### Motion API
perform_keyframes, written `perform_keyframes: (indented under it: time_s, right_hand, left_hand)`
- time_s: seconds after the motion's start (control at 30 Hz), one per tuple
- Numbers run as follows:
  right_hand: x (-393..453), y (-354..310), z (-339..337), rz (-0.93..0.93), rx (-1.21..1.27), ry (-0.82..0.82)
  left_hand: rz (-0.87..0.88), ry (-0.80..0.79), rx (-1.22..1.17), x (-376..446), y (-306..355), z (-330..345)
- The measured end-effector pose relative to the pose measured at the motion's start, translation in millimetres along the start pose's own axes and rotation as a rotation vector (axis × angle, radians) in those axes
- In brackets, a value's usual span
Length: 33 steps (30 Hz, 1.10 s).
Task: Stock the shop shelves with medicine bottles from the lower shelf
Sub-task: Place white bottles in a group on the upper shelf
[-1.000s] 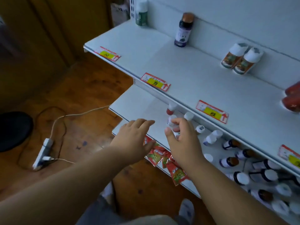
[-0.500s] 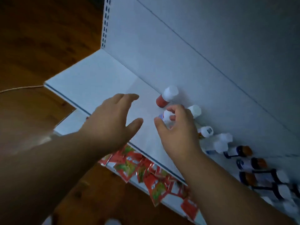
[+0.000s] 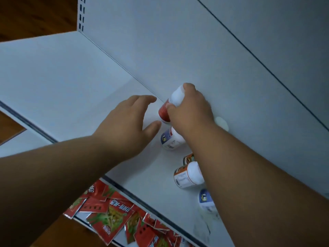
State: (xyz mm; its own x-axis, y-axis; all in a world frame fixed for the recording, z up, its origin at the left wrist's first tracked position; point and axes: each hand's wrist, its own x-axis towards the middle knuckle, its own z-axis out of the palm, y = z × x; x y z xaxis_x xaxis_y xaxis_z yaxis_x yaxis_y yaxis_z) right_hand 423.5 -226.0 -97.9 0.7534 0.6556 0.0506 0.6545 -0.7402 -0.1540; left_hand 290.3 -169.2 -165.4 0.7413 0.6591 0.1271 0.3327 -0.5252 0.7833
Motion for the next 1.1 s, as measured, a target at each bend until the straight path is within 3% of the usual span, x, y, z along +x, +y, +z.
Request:
perform_keyframes:
  time_s: [0.17, 0.37, 0.6, 0.8, 1.0, 1.1]
  right_hand:
    - [14, -4, -2, 0.023, 0.102, -0.003]
    - [-22, -34, -13, -0.124, 0.317, 0.033]
    - [-111, -117, -76, -0.168, 0.692, -0.177]
    - [-226, -177, -178, 0.040, 0.929, -0.434]
    - [-317, -192, -267, 0.409, 1.328, -0.401]
    - [-338, -182, -307, 0.472, 1.528, -0.381]
  left_hand:
    - [-0.033, -0.035, -0.028, 7, 3, -4]
    - [-0.176, -0.013, -0.163, -16, 4, -56]
    - [-0.329, 0.004, -0.310, -91, 41, -168]
    - [-0.392, -0.108, -0.430, -183, 105, -282]
    - [-0.360, -0.253, -0.440, -253, 182, -365]
    - [-0.288, -0.364, -0.420, -266, 221, -380]
